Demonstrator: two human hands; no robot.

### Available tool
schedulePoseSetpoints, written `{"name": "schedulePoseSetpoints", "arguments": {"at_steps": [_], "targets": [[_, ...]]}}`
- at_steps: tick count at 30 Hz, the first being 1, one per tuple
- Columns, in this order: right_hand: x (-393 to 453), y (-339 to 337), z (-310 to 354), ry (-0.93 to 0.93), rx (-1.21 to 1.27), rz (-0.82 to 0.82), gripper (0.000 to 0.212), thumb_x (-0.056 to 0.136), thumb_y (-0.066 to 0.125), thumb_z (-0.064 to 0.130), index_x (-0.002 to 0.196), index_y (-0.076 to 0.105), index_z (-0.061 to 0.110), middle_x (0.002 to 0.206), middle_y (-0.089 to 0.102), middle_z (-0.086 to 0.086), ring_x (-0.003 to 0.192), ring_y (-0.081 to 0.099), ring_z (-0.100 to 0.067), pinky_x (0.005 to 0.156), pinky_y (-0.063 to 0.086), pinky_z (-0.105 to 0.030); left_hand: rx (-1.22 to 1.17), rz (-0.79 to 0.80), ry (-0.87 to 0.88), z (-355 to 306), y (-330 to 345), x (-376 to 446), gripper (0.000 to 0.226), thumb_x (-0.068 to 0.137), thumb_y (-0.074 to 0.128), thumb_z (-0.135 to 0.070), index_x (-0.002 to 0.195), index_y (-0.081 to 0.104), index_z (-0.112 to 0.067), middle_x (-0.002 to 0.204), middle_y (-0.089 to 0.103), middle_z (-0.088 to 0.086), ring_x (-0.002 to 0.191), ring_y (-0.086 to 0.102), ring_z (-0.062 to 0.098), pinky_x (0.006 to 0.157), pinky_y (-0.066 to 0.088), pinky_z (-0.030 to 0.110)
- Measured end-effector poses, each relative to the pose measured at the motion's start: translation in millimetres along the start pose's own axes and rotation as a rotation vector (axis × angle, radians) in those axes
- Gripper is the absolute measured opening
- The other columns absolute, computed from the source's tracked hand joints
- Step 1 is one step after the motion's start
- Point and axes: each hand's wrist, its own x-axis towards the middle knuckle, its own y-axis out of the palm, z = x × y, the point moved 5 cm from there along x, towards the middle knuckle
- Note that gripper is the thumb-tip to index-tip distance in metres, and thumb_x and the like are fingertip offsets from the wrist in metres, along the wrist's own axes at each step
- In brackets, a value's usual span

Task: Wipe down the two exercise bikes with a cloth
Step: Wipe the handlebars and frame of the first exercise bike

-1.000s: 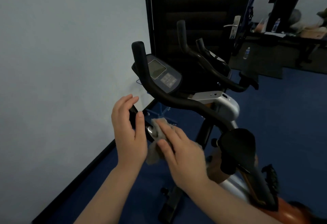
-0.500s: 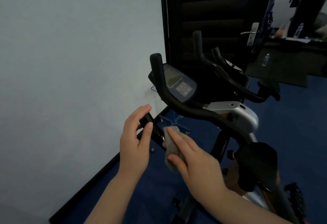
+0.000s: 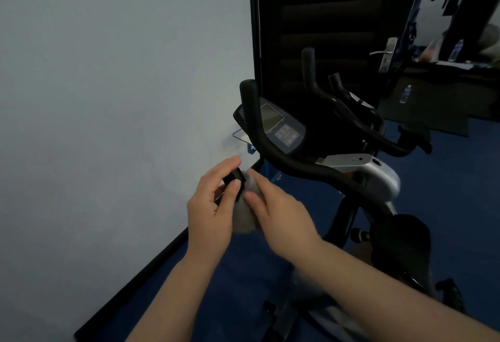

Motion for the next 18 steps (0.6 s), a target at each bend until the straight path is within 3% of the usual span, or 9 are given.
{"name": "schedulePoseSetpoints", "arguments": {"at_steps": [4, 6, 11, 15, 18], "targets": [[-13.0, -0.6, 10.0, -0.070, -0.167, -0.093, 0.051, 0.101, 0.018, 0.049, 0.151, 0.010, 0.043, 0.134, 0.047, 0.012, 0.096, 0.061, -0.012, 0.072, 0.052, -0.032, -0.005, 0.021, 0.008, 0.5, -3.0, 3.1, 0.032, 0.100, 0.049, -0.009, 0.123, 0.064, -0.026, 0.123, 0.065, -0.016, 0.119, 0.057, 0.002, 0.097, 0.047, 0.017], [-31.9, -1.7, 6.4, -0.088, -0.237, -0.090, 0.054, 0.097, 0.014, 0.053, 0.151, 0.008, 0.044, 0.133, 0.044, 0.014, 0.094, 0.060, -0.010, 0.067, 0.052, -0.029, -0.011, 0.040, 0.024, 0.4, -4.4, 4.2, 0.032, 0.100, 0.049, -0.010, 0.123, 0.064, -0.028, 0.123, 0.064, -0.020, 0.119, 0.057, 0.000, 0.096, 0.045, 0.013], [9.6, 0.8, 12.7, 0.005, -0.134, -0.024, 0.041, 0.103, 0.023, 0.046, 0.142, 0.026, 0.036, 0.122, 0.054, 0.003, 0.097, 0.062, -0.020, 0.076, 0.050, -0.038, -0.031, 0.024, 0.007, 4.8, -3.1, 5.8, 0.030, 0.100, 0.050, -0.011, 0.119, 0.066, -0.027, 0.122, 0.066, -0.013, 0.118, 0.059, 0.007, 0.095, 0.051, 0.026], [-3.8, 0.4, 16.2, -0.085, -0.174, -0.093, 0.053, 0.102, 0.026, 0.046, 0.151, 0.008, 0.039, 0.129, 0.047, 0.007, 0.087, 0.063, -0.016, 0.066, 0.053, -0.035, -0.005, -0.019, 0.035, 1.2, 1.8, -0.9, 0.030, 0.101, 0.047, -0.012, 0.123, 0.063, -0.025, 0.127, 0.063, -0.013, 0.123, 0.056, 0.005, 0.100, 0.049, 0.030], [-21.0, -3.8, 1.1, -0.153, -0.198, -0.010, 0.059, 0.101, 0.031, 0.045, 0.153, 0.003, 0.039, 0.134, 0.041, 0.007, 0.087, 0.060, -0.013, 0.064, 0.053, -0.033, -0.011, -0.081, 0.018, -0.4, 14.3, -10.0, 0.034, 0.101, 0.044, -0.009, 0.129, 0.056, -0.025, 0.134, 0.057, -0.012, 0.129, 0.049, 0.004, 0.107, 0.043, 0.034]]}}
